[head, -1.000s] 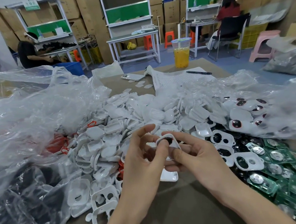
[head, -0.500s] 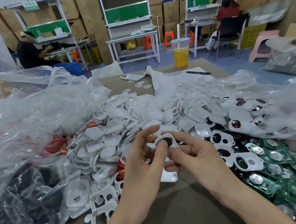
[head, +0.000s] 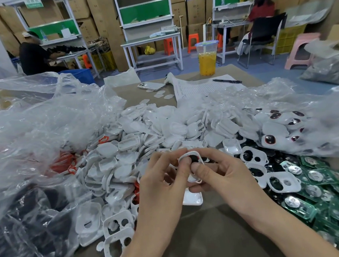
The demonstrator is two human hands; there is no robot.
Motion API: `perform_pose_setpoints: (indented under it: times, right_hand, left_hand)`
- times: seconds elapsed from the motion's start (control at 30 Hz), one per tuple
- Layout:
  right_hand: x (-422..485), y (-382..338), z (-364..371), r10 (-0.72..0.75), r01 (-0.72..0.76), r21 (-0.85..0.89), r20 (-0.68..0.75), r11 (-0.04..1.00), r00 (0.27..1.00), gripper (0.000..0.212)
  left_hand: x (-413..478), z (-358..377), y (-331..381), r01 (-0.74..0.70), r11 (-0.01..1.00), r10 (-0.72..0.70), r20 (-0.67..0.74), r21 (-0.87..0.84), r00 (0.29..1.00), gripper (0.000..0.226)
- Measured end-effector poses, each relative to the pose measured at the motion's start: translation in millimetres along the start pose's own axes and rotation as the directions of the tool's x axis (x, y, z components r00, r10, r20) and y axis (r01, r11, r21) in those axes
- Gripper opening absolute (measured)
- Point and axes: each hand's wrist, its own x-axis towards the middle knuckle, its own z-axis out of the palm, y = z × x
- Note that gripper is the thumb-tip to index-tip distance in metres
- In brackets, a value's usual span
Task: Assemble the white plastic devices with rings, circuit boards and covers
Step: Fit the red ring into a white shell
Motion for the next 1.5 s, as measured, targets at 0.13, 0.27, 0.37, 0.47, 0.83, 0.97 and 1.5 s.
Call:
perform_pose_setpoints:
  times: [0.13,0.27,0.37,0.47,0.83,0.97,1.5]
  right_hand:
    - [2.7,1.8,-1.3,0.039,-0.039,0.004,-0.067,0.999,0.997,0.019]
    - [4.2,3.4,-3.8,0.029,-0.029,0.001,-0.113,1.0,0.993,0.018]
    - [6.6,4.6,-10.0,0.01,-0.006,0.028,-0.15,1.0,0.989,0.014]
    - [9.2,1.9,-13.5,0.048,-0.024,0.156,-0.15,0.988,0.988,0.012]
    - [-0.8,-20.2,-26.5,0.061,-0.365,0.816,0.379,0.449,0.923,0.025]
    - [-0.9,-20.0,-25.4,0.075,-0.39,0.795,0.404,0.465,0.912,0.022]
    - [9.2,-4.7,-20.9,0.197,-0.206,0.641,0.086,0.739,0.977,0.015]
  left_hand:
    - [0.3,-6.5,-0.9,-0.044,0.999,0.043,0.097,0.006,0.994,0.021]
    - [0.9,-12.9,-4.7,-0.055,0.994,0.049,0.064,0.098,0.997,0.029]
    - [4.8,-18.8,-10.3,-0.015,0.988,0.014,0.002,0.151,1.0,0.038]
    - [4.5,-19.5,-10.7,-0.055,0.984,0.059,-0.021,0.167,0.998,0.04]
    - [-15.0,5.7,-3.2,-0.236,0.959,0.207,0.183,0.156,0.961,0.026]
    - [-14.9,4.4,-3.5,-0.197,0.972,0.177,0.15,0.13,0.973,0.026]
    - [-15.4,2.0,0.9,-0.214,0.973,0.201,0.143,0.081,0.969,0.027]
